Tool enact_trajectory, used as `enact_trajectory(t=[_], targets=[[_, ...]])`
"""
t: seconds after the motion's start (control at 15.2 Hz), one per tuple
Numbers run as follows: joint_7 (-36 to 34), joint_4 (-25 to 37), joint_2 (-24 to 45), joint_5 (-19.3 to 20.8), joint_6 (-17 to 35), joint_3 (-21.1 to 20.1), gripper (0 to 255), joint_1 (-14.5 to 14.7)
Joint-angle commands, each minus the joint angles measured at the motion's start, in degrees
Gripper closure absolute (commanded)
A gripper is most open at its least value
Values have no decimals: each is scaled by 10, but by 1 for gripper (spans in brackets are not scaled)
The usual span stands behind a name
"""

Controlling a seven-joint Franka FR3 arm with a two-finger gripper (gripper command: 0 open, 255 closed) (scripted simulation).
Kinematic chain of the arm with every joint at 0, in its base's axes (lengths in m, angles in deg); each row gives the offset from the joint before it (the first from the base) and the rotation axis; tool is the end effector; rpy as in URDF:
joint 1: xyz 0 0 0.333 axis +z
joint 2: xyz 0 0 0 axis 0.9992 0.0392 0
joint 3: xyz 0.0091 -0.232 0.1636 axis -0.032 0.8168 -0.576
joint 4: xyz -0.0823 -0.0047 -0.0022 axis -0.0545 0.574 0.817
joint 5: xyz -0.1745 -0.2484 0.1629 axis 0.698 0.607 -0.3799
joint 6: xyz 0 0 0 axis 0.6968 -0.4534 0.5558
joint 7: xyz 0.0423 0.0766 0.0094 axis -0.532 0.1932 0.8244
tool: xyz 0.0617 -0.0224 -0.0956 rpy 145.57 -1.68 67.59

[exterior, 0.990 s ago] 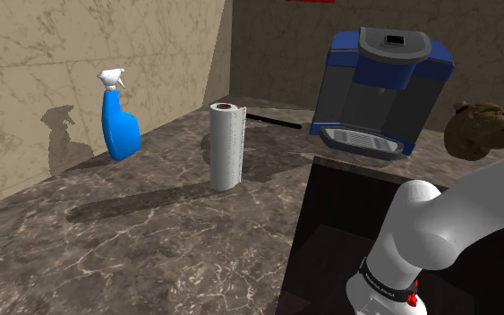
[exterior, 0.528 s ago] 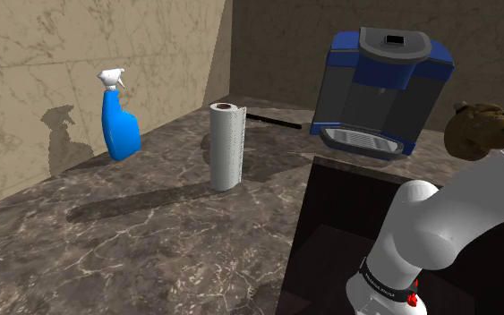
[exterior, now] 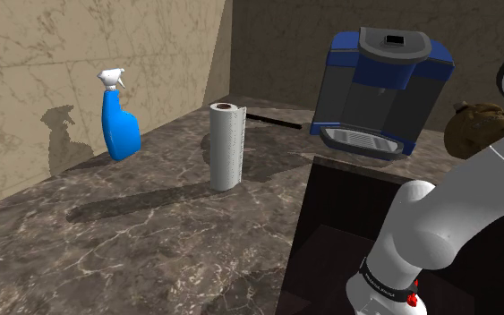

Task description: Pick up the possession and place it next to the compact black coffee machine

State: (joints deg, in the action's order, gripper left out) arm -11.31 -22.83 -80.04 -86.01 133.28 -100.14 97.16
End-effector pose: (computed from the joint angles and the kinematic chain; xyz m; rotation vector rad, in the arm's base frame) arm 0.2305 0.1483 0.8718 -2.8606 -0.5270 -0.8560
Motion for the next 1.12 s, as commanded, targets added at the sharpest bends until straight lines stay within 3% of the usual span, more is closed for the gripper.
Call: enact_trajectory(t=[0.0,0.53,1.06], targets=[[26,-9,-8,-6,-1,28,255,0],[142,-20,-24,-20,-18,149,255,1],[260,31,11,-39,-51,280,255,5]])
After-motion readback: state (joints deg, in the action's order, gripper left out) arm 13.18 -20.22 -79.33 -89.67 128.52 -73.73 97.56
